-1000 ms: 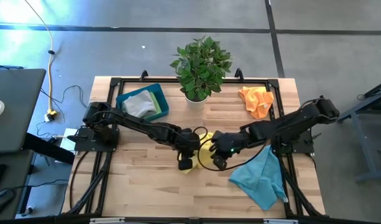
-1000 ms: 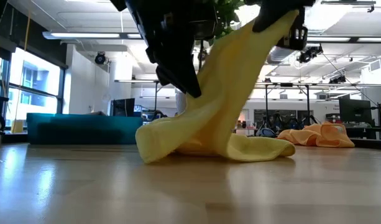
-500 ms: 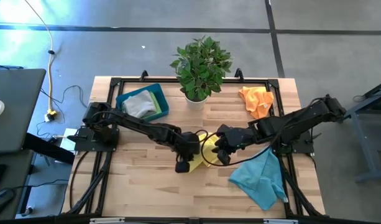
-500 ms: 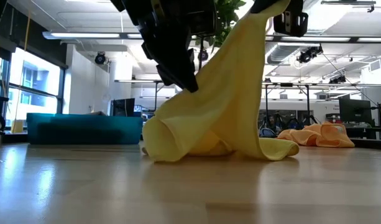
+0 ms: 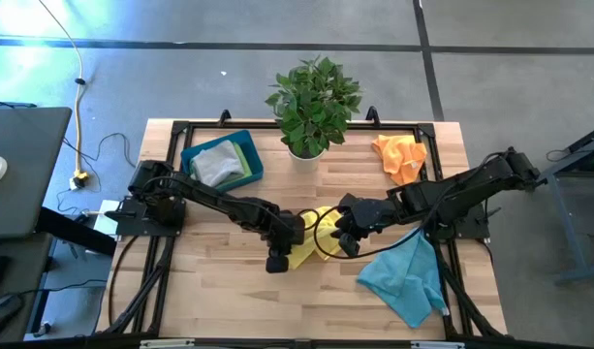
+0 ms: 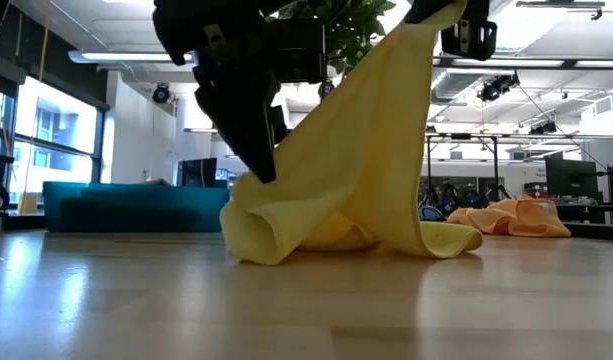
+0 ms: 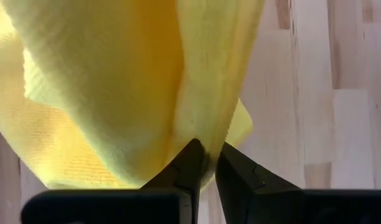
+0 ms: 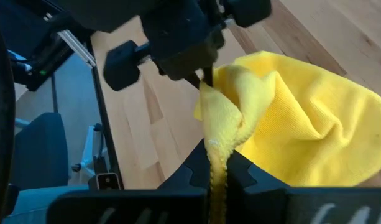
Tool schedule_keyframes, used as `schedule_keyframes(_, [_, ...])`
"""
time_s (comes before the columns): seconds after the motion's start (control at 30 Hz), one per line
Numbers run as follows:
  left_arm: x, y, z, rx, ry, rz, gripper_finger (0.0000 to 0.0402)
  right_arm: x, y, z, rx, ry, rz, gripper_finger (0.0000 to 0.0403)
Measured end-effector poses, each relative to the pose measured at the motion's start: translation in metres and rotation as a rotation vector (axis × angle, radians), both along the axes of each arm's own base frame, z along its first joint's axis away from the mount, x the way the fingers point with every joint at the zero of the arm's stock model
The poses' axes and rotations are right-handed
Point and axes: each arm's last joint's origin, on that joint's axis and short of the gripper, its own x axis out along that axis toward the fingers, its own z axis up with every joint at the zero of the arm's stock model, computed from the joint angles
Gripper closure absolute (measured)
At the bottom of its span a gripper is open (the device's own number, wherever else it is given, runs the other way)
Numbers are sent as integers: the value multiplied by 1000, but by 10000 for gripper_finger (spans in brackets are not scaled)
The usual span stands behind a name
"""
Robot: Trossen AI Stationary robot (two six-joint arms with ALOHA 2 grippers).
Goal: Fold microfiber towels
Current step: Fold the yellow towel
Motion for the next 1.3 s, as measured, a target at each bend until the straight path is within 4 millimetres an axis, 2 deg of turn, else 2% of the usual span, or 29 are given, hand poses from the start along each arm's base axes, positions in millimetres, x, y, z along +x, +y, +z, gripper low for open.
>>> schedule_keyframes(0.27, [-1,-2,0,32,7,15,398,-2,-1,-2,-9,31,1,403])
schedule_keyframes(0.73, [-9,-1,-2,35,114,109,401,-6,-2,-6,-44,88,20,403])
schedule_keyframes(0.93, [-10,-1,26,54,198,148,401,-6,-2,-6,-115,68,97,403])
schedule_keyframes(1.3, [-24,5,112,202,317,179,401,-6,-2,-6,-221,46,209,403])
